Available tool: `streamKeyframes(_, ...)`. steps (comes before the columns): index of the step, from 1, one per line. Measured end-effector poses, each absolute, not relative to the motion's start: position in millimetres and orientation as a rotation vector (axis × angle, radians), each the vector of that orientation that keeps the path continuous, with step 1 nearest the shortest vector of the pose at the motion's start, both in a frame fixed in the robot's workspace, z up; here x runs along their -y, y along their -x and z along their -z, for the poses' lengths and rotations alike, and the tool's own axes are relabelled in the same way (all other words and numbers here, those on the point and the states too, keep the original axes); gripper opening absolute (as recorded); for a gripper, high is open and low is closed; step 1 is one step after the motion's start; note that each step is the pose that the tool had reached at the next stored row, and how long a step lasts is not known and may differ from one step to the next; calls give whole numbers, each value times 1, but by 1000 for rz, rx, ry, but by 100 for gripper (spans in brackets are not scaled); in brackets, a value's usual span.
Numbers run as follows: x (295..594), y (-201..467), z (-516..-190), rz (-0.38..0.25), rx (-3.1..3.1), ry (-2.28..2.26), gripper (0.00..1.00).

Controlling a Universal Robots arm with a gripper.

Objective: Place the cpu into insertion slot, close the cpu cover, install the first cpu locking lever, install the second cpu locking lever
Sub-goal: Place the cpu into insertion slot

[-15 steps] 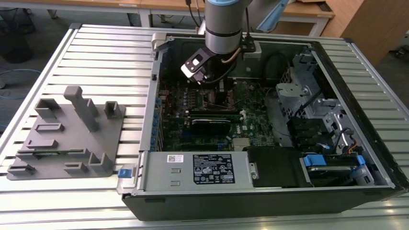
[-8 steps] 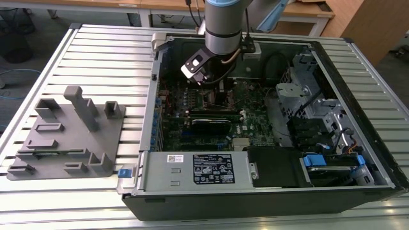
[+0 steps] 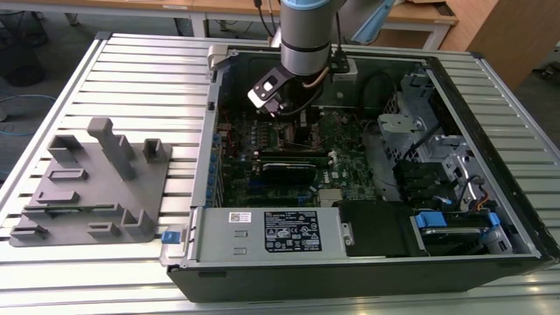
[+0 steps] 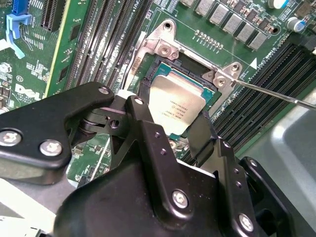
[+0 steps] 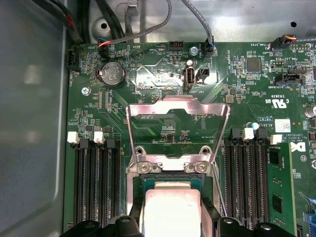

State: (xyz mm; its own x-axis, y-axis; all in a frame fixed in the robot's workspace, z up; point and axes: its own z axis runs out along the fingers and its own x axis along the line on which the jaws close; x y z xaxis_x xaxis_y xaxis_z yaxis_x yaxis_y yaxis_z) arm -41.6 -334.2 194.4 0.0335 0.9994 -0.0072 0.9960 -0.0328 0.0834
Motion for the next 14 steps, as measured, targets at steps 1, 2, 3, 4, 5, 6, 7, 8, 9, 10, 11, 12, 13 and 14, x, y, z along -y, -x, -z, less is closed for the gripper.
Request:
streamKeyframes(1, 334, 42, -194, -81, -2138, -2210, 54)
streamKeyframes(2, 334, 42, -194, -81, -2139, -2210, 54)
streamKeyframes(3, 334, 42, -194, -81, -2139, -2210, 54)
streamKeyframes(4, 334, 42, -194, -82, -2139, -2210, 54)
streamKeyframes(5, 334, 42, -194, -82, -2140, -2209, 54)
streamKeyframes(6, 334, 42, -194, -82, -2142, -2207, 54)
streamKeyframes(7, 334, 42, -194, -83, -2145, -2204, 54)
streamKeyframes(8, 334, 42, -194, -83, -2147, -2201, 54)
streamKeyframes(9, 334, 42, -194, -84, -2151, -2197, 54)
streamKeyframes(10, 334, 43, -194, -84, -2154, -2194, 54)
streamKeyframes(11, 334, 43, -194, -84, -2157, -2191, 54)
streamKeyframes(12, 334, 43, -194, -85, -2160, -2188, 54)
streamKeyframes(13, 334, 43, -194, -85, -2161, -2187, 54)
streamKeyframes(14, 334, 43, -194, -85, -2162, -2186, 54)
